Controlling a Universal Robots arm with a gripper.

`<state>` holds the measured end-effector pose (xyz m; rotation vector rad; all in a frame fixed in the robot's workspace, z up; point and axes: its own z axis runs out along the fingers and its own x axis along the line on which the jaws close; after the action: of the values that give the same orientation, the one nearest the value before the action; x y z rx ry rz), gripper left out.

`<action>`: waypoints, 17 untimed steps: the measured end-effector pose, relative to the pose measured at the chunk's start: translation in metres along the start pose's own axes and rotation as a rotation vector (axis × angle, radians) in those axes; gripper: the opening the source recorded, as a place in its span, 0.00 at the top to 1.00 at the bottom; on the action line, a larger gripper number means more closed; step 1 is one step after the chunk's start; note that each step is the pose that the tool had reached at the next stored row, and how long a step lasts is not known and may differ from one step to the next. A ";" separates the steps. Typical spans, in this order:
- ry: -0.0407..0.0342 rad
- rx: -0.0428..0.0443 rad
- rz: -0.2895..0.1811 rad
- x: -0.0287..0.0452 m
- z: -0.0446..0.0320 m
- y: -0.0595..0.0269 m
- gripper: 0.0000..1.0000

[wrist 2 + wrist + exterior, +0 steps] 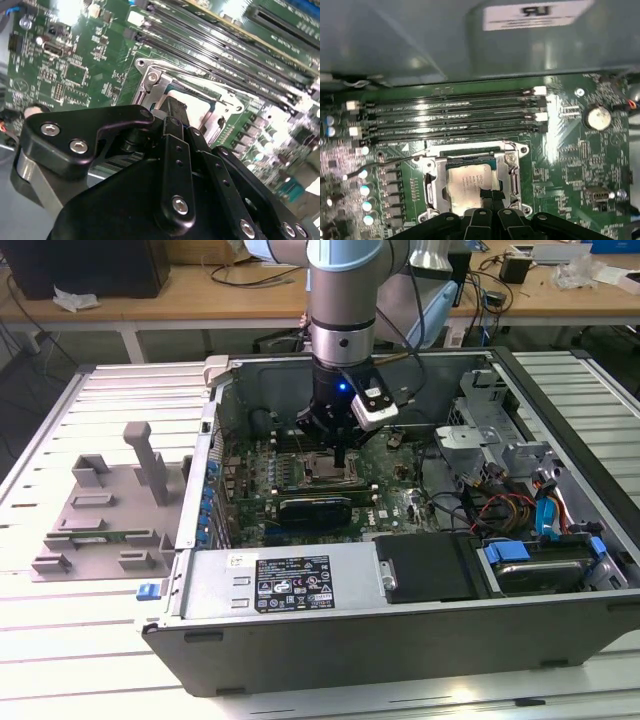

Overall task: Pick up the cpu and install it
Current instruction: 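Close the cpu cover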

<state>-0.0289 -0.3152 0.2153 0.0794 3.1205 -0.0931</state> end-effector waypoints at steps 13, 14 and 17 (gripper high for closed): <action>-0.0038 -0.0015 -0.062 0.0224 0.0016 -0.0011 0.89; -0.0039 -0.0014 -0.063 0.0241 0.0018 -0.0013 0.89; -0.0040 -0.0016 -0.065 0.0323 0.0028 -0.0017 0.89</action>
<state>-0.0611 -0.3154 0.2119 -0.0218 3.1194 -0.0917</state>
